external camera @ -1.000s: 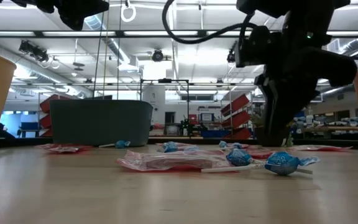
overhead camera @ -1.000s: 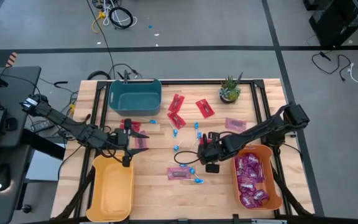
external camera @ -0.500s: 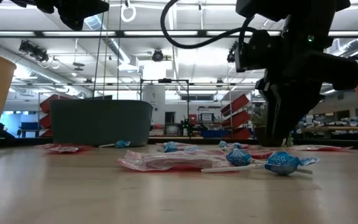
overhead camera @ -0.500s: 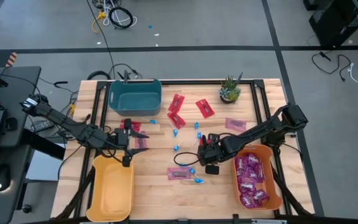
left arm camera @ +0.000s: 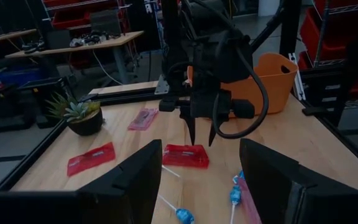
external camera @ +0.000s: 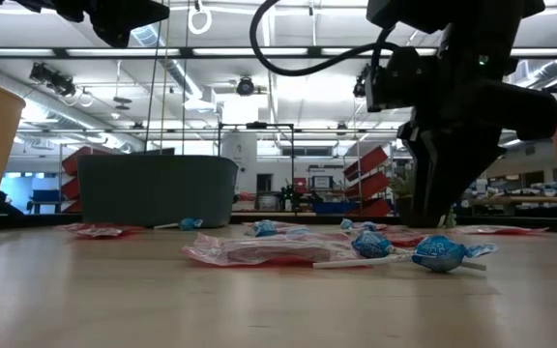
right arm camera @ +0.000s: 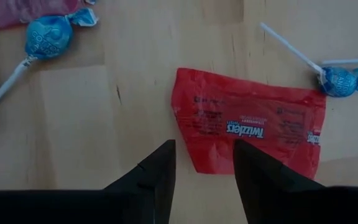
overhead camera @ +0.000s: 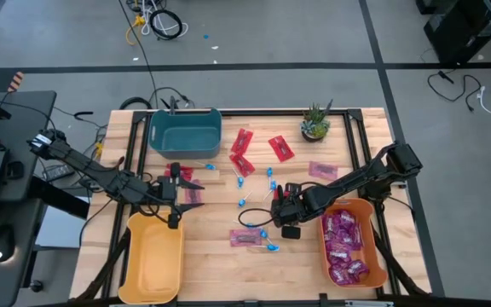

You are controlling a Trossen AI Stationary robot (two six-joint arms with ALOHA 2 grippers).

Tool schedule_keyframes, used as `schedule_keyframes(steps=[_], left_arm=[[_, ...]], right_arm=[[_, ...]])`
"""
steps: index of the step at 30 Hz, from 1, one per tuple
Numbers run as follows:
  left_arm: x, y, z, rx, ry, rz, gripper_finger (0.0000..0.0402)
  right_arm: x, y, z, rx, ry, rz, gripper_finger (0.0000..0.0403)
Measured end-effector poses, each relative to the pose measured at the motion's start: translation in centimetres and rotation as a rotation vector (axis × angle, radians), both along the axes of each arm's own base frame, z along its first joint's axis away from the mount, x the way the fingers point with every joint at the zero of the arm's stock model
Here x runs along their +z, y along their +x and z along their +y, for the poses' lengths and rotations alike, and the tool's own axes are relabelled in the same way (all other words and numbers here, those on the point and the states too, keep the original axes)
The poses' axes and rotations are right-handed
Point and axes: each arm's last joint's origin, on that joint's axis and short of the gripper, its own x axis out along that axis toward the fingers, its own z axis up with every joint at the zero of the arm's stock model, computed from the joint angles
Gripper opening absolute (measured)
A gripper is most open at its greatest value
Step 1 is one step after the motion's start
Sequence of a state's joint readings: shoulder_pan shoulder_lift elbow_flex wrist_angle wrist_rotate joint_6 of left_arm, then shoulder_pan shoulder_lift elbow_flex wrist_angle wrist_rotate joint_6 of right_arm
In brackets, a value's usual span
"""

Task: Sort candy
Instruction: Put the red candy into the yellow bin

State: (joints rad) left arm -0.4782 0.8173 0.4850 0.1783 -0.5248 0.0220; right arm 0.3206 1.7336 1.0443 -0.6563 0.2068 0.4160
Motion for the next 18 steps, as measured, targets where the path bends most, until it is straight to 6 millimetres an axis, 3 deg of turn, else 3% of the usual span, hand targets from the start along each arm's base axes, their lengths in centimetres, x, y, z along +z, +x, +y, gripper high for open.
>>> schedule_keyframes(steps=[5, 11, 18], left_arm=[[0.0, 0.0, 0.0, 0.0, 0.0, -0.001, 0.0218], [-0.1, 0.0, 0.0, 0.0, -0.001, 0.006, 0.0218], [-0.2, 0.1, 0.0, 0.003, 0.001, 0.019, 0.0218]], right_arm=[[-0.3, 0.3, 0.1, 0.001, 0.006, -0.011, 0.0145], [-2.3, 0.5, 0.2, 0.0, -0.005, 0.059, 0.0146], [-3.4, 0.7, 0.3, 0.001, -0.017, 0.091, 0.0138]])
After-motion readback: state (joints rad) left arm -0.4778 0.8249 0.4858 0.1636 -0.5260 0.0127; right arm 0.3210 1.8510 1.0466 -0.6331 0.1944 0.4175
